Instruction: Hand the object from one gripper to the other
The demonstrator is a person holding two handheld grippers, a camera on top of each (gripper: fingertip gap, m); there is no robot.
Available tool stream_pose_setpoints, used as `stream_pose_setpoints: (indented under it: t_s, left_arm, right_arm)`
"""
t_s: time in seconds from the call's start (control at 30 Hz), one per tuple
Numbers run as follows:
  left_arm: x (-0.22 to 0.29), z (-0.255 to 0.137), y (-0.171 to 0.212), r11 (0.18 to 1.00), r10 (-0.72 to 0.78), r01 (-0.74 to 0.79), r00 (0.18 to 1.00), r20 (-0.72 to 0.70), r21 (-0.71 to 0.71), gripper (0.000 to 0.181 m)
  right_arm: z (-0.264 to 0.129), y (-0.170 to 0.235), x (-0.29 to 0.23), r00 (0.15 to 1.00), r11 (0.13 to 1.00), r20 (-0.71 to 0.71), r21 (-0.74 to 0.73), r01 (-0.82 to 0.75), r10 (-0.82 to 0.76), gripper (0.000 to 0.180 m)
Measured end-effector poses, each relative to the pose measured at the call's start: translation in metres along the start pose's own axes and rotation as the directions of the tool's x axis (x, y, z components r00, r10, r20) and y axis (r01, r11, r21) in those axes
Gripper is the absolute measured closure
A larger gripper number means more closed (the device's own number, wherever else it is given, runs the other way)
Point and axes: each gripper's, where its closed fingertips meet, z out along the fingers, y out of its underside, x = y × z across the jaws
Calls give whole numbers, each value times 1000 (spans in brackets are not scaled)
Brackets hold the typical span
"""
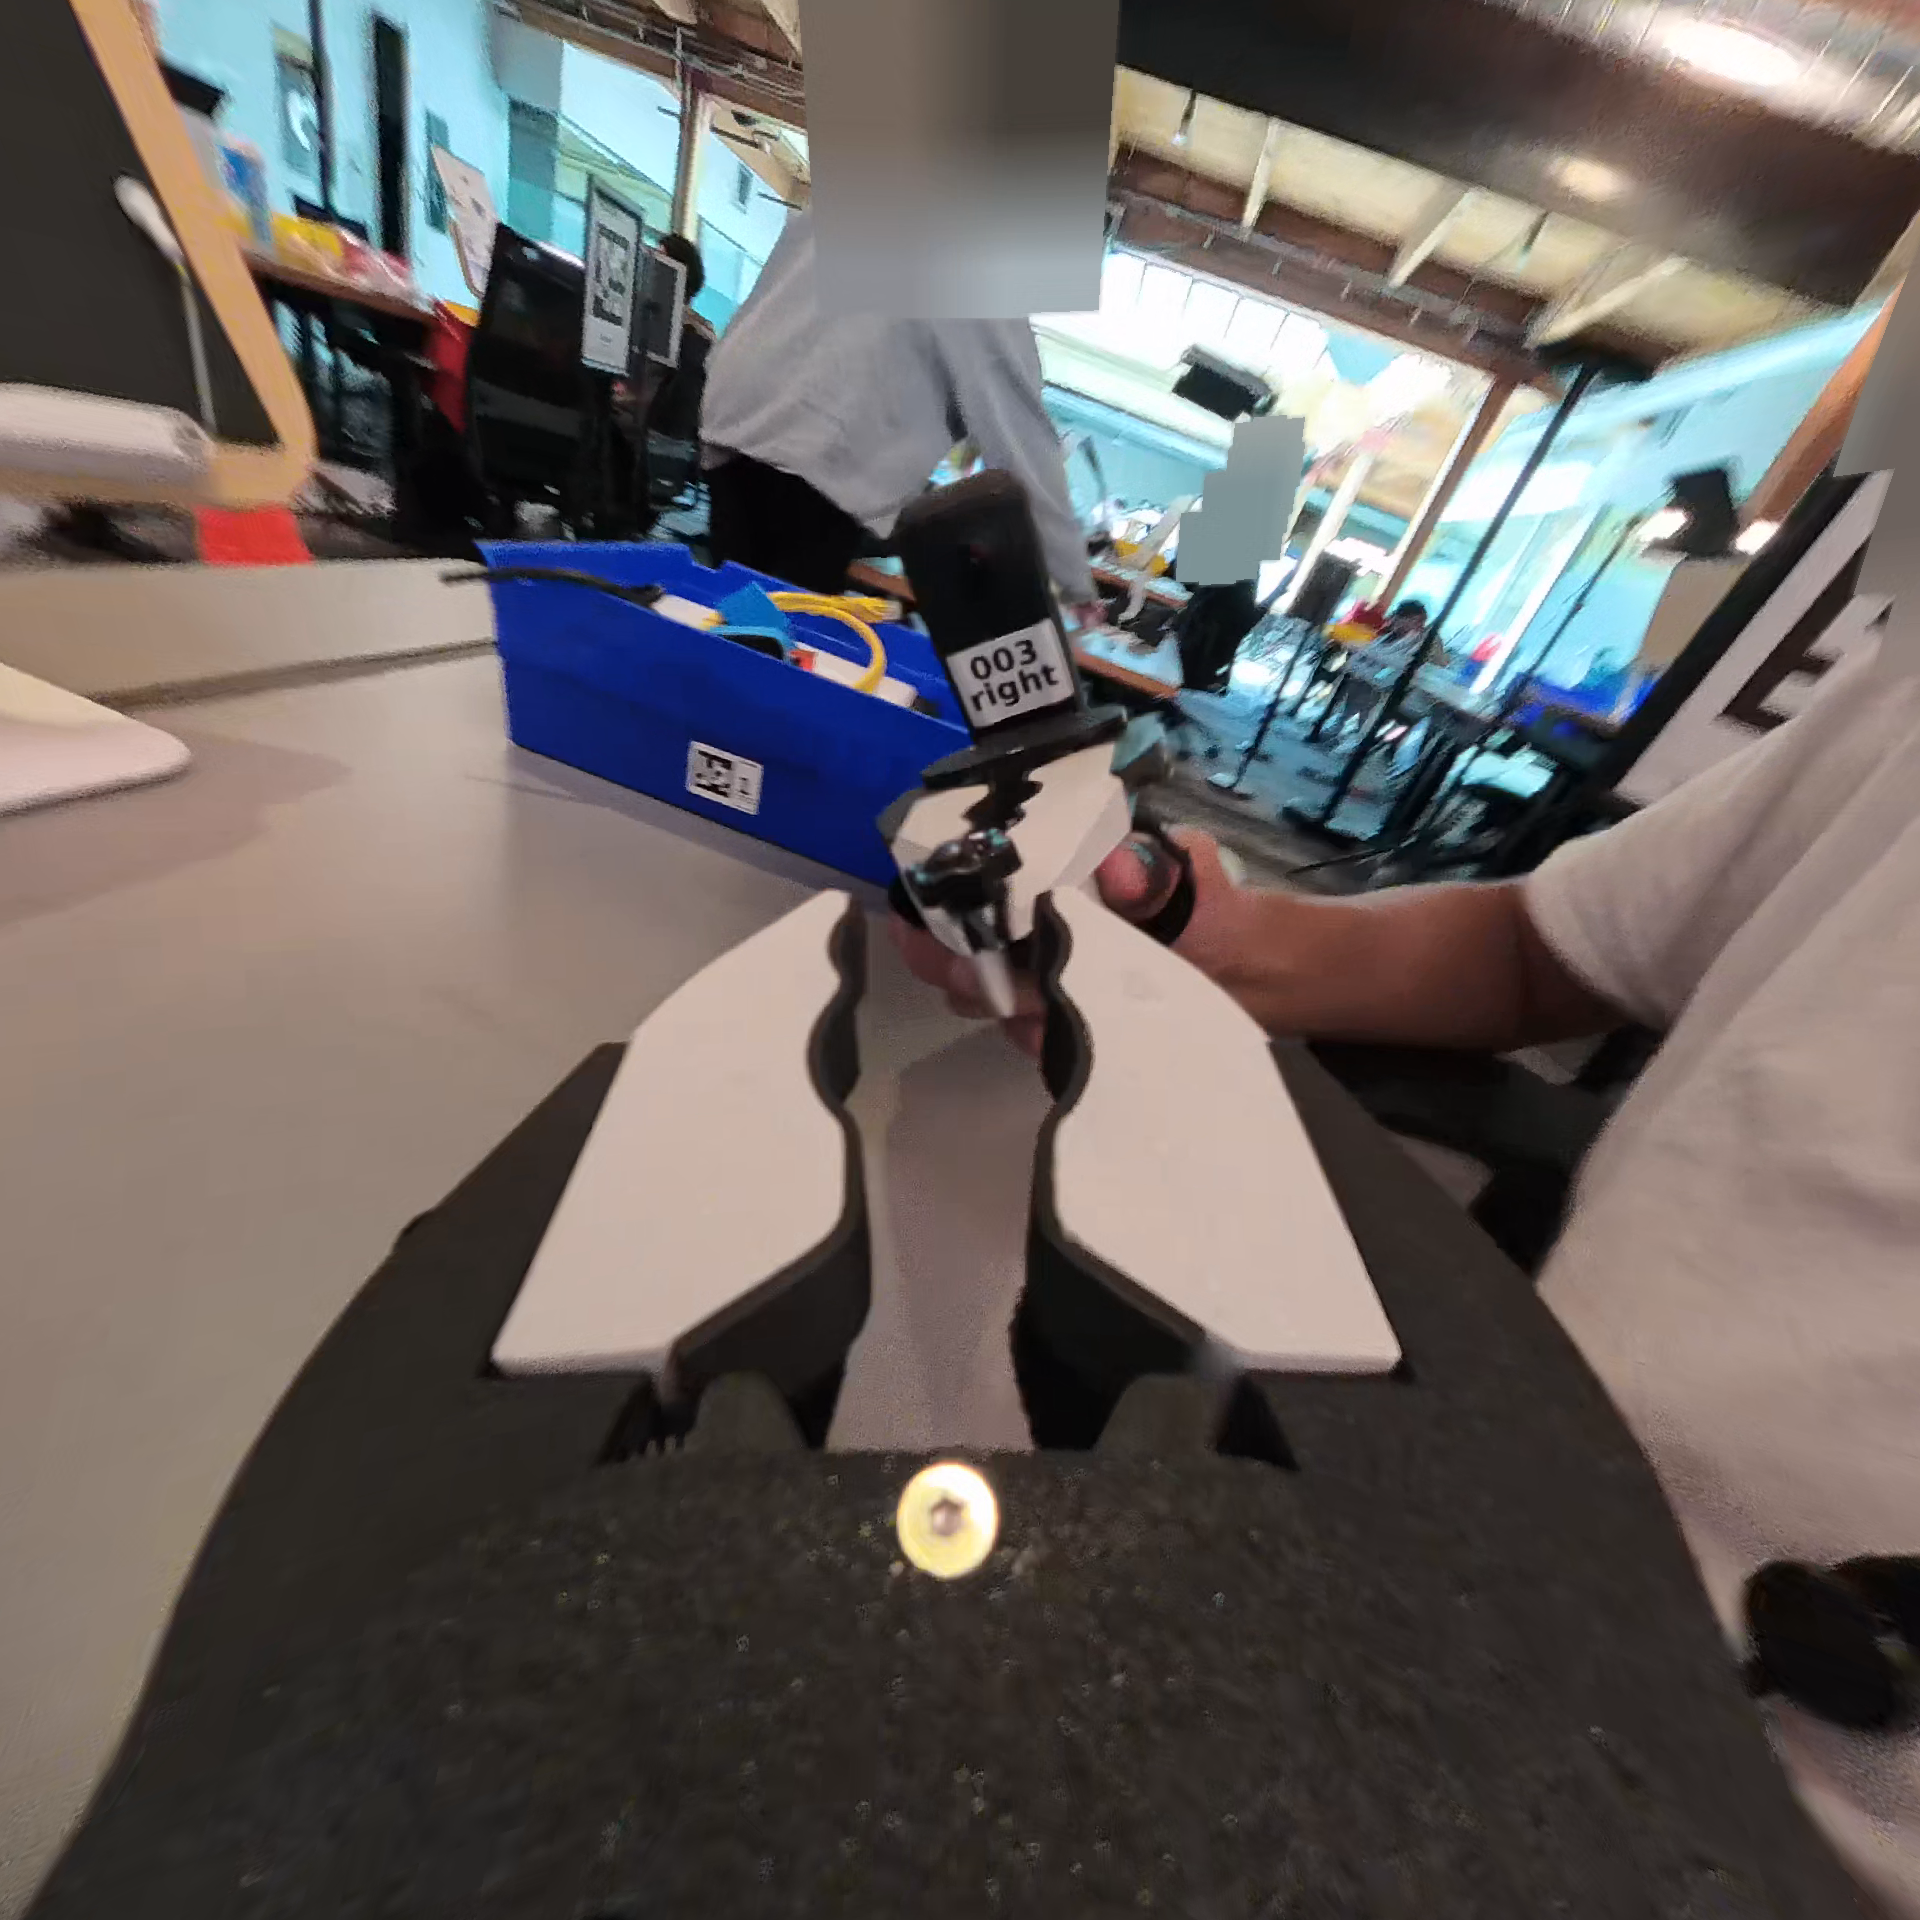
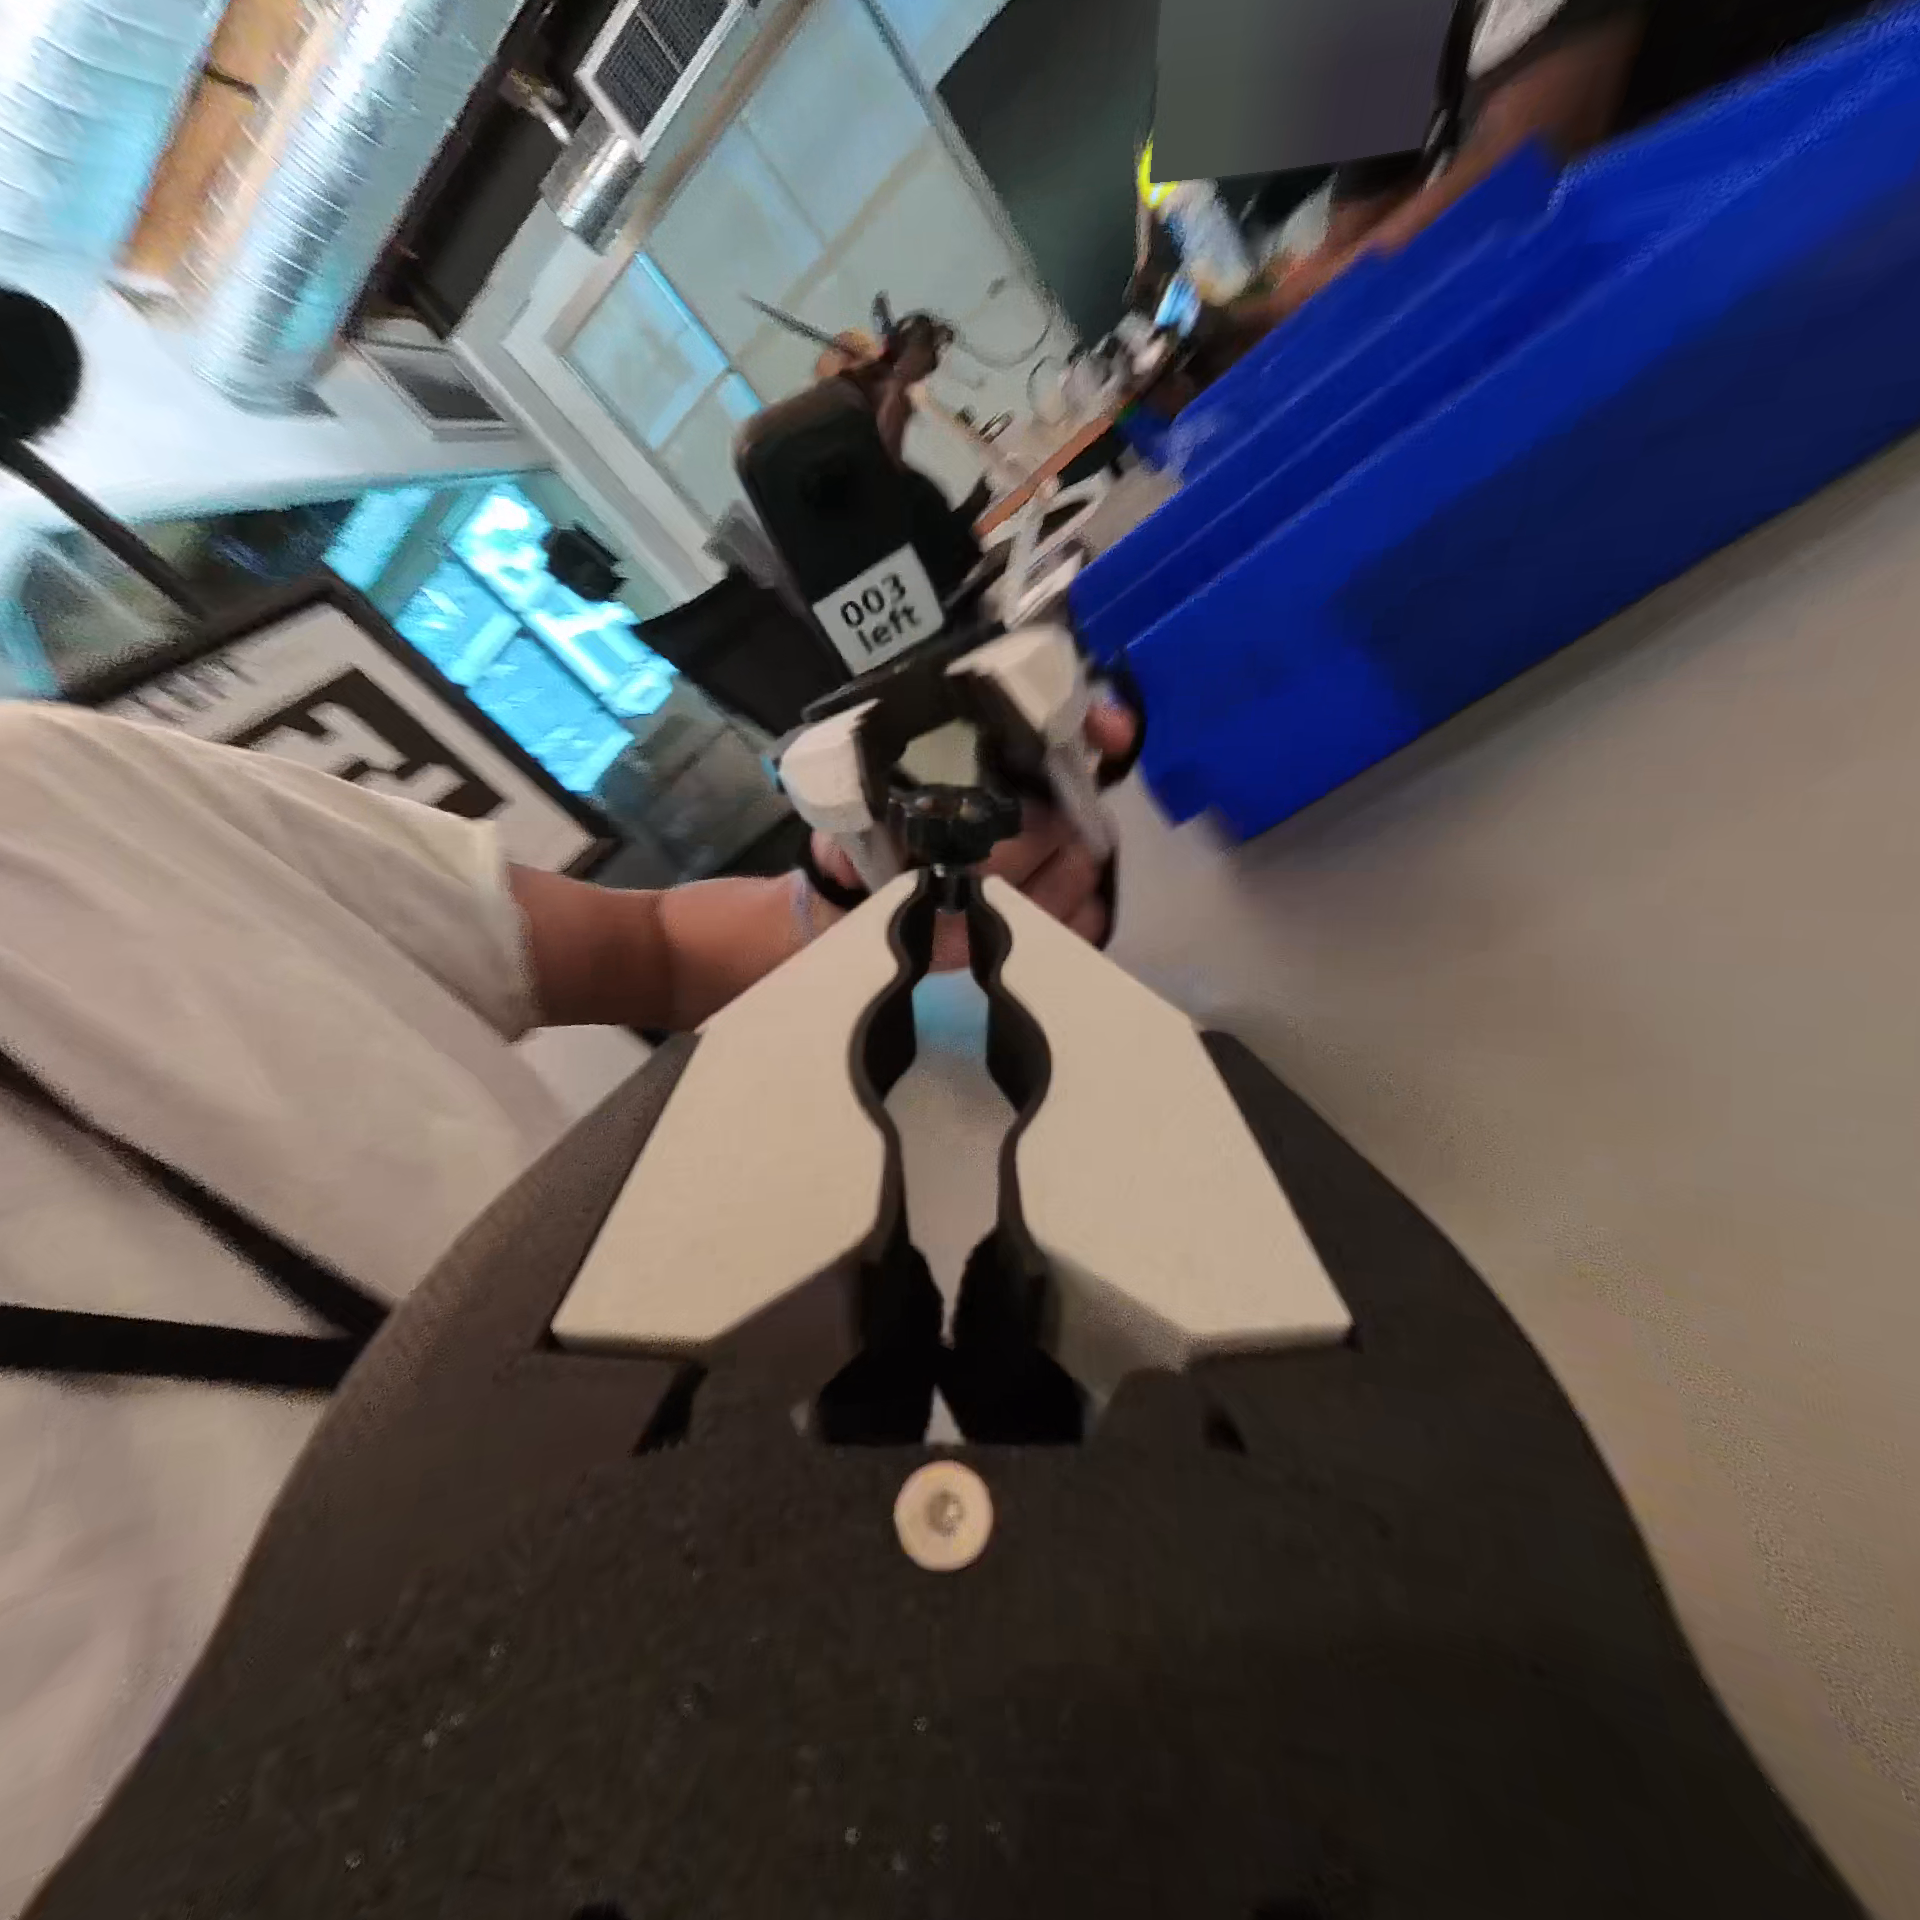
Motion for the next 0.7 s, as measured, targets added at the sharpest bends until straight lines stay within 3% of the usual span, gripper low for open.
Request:
stream_pose_setpoints:
  t_s: [0.07, 0.13, 0.23, 0.37, 0.47, 0.53, 0.6, 0.7]
  left_arm:
    - [6, -1, 3, 986, 154, -154, 988, -12, -67, 135]
    - [17, 0, 15, 939, 288, -295, 955, -64, -176, 129]
    - [28, 2, 29, 860, 426, -437, 899, -101, -265, 124]
    - [21, 3, 35, 806, 509, -494, 859, -45, -326, 145]
    - [17, 2, 33, 811, 508, -487, 861, -25, -323, 156]
    - [14, 0, 34, 808, 501, -475, 865, -19, -348, 156]
    - [10, -2, 32, 786, 539, -504, 842, -3, -358, 156]
    - [-3, -9, 37, 685, 640, -557, 768, 24, -469, 156]
  right_arm:
    - [3, 17, -8, 961, 961, 109, -141, -238, 254, 175]
    - [7, 31, -17, 865, 873, 183, -247, -420, 467, 175]
    - [12, 30, -15, 773, 800, 216, -236, -552, 597, 174]
    - [15, 25, -15, 730, 776, 262, -207, -596, 631, 175]
    - [18, 22, -17, 725, 775, 276, -188, -603, 631, 174]
    - [19, 22, -14, 758, 800, 257, -169, -575, 599, 173]
    - [13, 14, -9, 789, 830, 257, -131, -543, 557, 155]
    - [1, 15, 19, 901, 901, 43, -75, -428, 432, 137]
